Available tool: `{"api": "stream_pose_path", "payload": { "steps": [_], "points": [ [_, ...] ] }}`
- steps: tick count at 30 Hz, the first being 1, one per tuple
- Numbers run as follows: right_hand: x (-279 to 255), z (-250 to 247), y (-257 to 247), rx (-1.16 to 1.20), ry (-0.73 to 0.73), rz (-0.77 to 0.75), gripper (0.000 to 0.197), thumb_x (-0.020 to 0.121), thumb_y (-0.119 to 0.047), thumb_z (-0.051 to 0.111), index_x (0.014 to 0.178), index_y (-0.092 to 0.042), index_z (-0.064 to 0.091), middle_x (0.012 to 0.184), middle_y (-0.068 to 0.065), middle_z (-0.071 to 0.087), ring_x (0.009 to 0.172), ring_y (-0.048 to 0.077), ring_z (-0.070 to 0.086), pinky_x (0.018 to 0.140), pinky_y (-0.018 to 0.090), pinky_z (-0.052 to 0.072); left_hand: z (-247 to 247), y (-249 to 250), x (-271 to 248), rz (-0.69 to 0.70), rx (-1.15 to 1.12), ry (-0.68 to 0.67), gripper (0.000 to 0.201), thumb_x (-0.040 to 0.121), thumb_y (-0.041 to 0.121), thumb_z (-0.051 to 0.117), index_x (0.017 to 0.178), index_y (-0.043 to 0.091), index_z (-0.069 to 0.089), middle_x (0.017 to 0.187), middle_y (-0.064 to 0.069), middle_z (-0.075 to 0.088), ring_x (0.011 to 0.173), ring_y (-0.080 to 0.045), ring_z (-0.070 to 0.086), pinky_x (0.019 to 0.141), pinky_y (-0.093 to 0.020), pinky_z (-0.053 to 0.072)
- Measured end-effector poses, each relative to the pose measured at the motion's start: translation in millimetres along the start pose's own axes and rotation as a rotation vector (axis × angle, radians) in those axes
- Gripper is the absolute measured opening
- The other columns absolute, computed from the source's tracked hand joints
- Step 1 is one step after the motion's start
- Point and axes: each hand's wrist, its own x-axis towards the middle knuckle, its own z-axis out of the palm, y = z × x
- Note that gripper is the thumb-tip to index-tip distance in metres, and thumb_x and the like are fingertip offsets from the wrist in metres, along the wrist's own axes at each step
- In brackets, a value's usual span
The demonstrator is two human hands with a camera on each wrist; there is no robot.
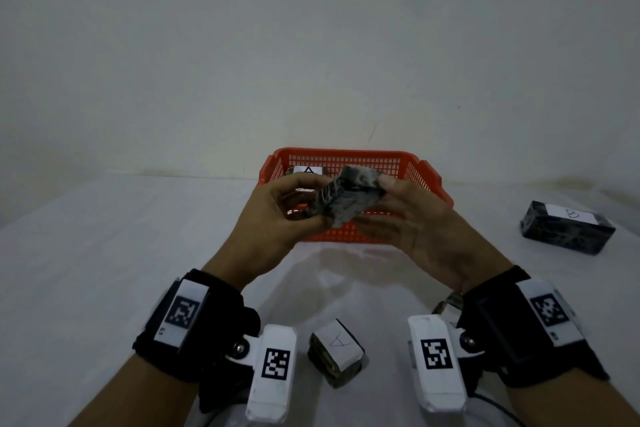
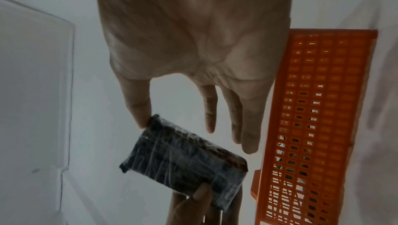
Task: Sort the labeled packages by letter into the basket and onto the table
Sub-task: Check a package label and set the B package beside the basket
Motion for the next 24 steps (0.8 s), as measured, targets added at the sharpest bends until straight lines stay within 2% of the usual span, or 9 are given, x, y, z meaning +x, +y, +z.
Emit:
{"api": "stream_pose_path", "payload": {
  "steps": [4, 7, 10, 12, 16, 18, 20, 22, 24],
  "points": [
    [-2, -1, 2, 0.068, -0.095, 0.081, 0.075, 0.068, -0.047, 0.079, 0.132, -0.013, 0.065, 0.126, 0.019, 0.073, 0.117, 0.033, 0.072, 0.097, 0.039, 0.061, 0, -2, 0, 0.023, -0.005, -0.008, 0.038, 0.068, 0.016, 0.079, 0.105, 0.022, 0.072, 0.110, -0.002, 0.076, 0.107, -0.016, 0.072, 0.084, -0.033, 0.062],
    [1, 0, 4, 0.071, -0.115, 0.030, 0.070, 0.073, -0.041, 0.081, 0.131, -0.005, 0.064, 0.127, 0.019, 0.073, 0.117, 0.030, 0.071, 0.099, 0.036, 0.060, -2, -3, 0, 0.026, 0.024, -0.035, 0.038, 0.078, 0.006, 0.078, 0.113, 0.019, 0.071, 0.116, -0.002, 0.074, 0.111, -0.014, 0.070, 0.088, -0.032, 0.061],
    [3, -2, 7, -0.018, -0.120, -0.030, 0.057, 0.079, -0.036, 0.077, 0.122, 0.000, 0.068, 0.122, 0.017, 0.074, 0.117, 0.029, 0.071, 0.097, 0.034, 0.059, -3, -2, 0, -0.060, 0.065, -0.166, 0.054, 0.083, 0.029, 0.079, 0.134, 0.028, 0.062, 0.129, 0.008, 0.068, 0.121, -0.010, 0.065, 0.096, -0.034, 0.057],
    [4, -4, 8, -0.049, -0.112, -0.049, 0.052, 0.079, -0.031, 0.076, 0.120, 0.001, 0.070, 0.119, 0.015, 0.075, 0.115, 0.028, 0.071, 0.094, 0.032, 0.059, -1, 0, -2, -0.094, 0.091, -0.259, 0.059, 0.083, 0.046, 0.068, 0.139, 0.030, 0.058, 0.131, 0.009, 0.068, 0.123, -0.010, 0.064, 0.105, -0.038, 0.051],
    [5, -9, 9, -0.079, -0.084, -0.046, 0.060, 0.069, -0.035, 0.079, 0.120, -0.004, 0.070, 0.121, 0.014, 0.075, 0.116, 0.028, 0.072, 0.096, 0.035, 0.059, 4, 0, -4, -0.115, 0.066, -0.300, 0.057, 0.086, 0.048, 0.062, 0.138, 0.025, 0.058, 0.130, 0.001, 0.068, 0.124, -0.017, 0.063, 0.111, -0.049, 0.045],
    [6, -10, 10, -0.137, -0.055, -0.054, 0.060, 0.065, -0.036, 0.083, 0.119, -0.012, 0.071, 0.121, 0.012, 0.076, 0.117, 0.027, 0.072, 0.102, 0.042, 0.056, 7, 0, -3, -0.107, 0.039, -0.282, 0.057, 0.085, 0.047, 0.062, 0.136, 0.023, 0.060, 0.129, 0.001, 0.069, 0.123, -0.018, 0.064, 0.109, -0.046, 0.047],
    [6, -9, 12, -0.171, -0.056, -0.048, 0.065, 0.063, -0.035, 0.084, 0.123, -0.013, 0.069, 0.121, 0.009, 0.076, 0.117, 0.026, 0.072, 0.104, 0.045, 0.055, 9, -1, -2, -0.081, 0.055, -0.216, 0.059, 0.080, 0.046, 0.065, 0.132, 0.019, 0.064, 0.125, 0.002, 0.071, 0.117, -0.014, 0.067, 0.101, -0.036, 0.054],
    [6, -7, 12, -0.155, -0.083, -0.022, 0.069, 0.065, -0.032, 0.084, 0.128, -0.011, 0.067, 0.123, 0.009, 0.075, 0.118, 0.025, 0.072, 0.103, 0.041, 0.057, 10, -2, -2, -0.058, 0.065, -0.160, 0.067, 0.073, 0.046, 0.068, 0.133, 0.015, 0.063, 0.121, 0.004, 0.073, 0.112, -0.010, 0.069, 0.094, -0.025, 0.056],
    [6, -6, 11, -0.112, -0.108, 0.000, 0.063, 0.070, -0.026, 0.083, 0.128, -0.009, 0.065, 0.123, 0.010, 0.075, 0.117, 0.024, 0.072, 0.098, 0.034, 0.059, 9, -4, -1, -0.061, 0.076, -0.123, 0.077, 0.069, 0.046, 0.072, 0.137, 0.015, 0.060, 0.122, 0.005, 0.073, 0.112, -0.008, 0.069, 0.098, -0.026, 0.056]
  ]
}}
